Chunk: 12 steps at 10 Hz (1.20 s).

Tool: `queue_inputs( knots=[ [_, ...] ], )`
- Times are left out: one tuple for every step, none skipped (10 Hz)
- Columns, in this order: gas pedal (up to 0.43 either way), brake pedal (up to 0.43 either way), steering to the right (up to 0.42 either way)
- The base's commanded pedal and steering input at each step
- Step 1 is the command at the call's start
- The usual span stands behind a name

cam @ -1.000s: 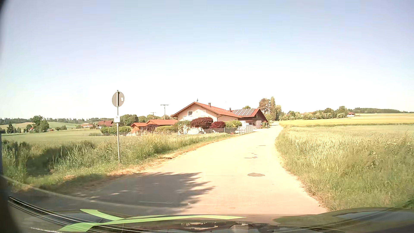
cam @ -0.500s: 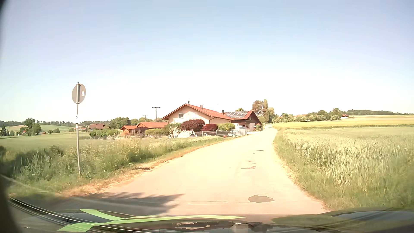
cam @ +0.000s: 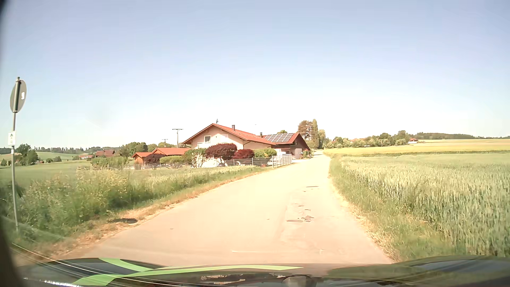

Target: Follow the waypoints while adhering to traffic rules and regulations

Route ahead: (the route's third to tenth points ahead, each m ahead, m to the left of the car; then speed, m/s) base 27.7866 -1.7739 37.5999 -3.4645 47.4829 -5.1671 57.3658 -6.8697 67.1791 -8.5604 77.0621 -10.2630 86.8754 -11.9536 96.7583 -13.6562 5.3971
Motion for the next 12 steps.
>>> queue_inputs(
  knots=[
    [0.118, 0.000, 0.063],
    [0.118, 0.000, 0.061],
    [0.118, 0.000, 0.056],
    [0.118, 0.000, 0.054],
    [0.130, 0.000, 0.048],
    [0.130, 0.000, 0.042],
    [0.130, 0.000, 0.040],
    [0.130, 0.000, 0.035],
    [0.118, 0.000, 0.024],
    [0.118, 0.000, 0.015],
    [0.130, 0.000, 0.012],
    [0.130, 0.000, 0.016]
  ],
)
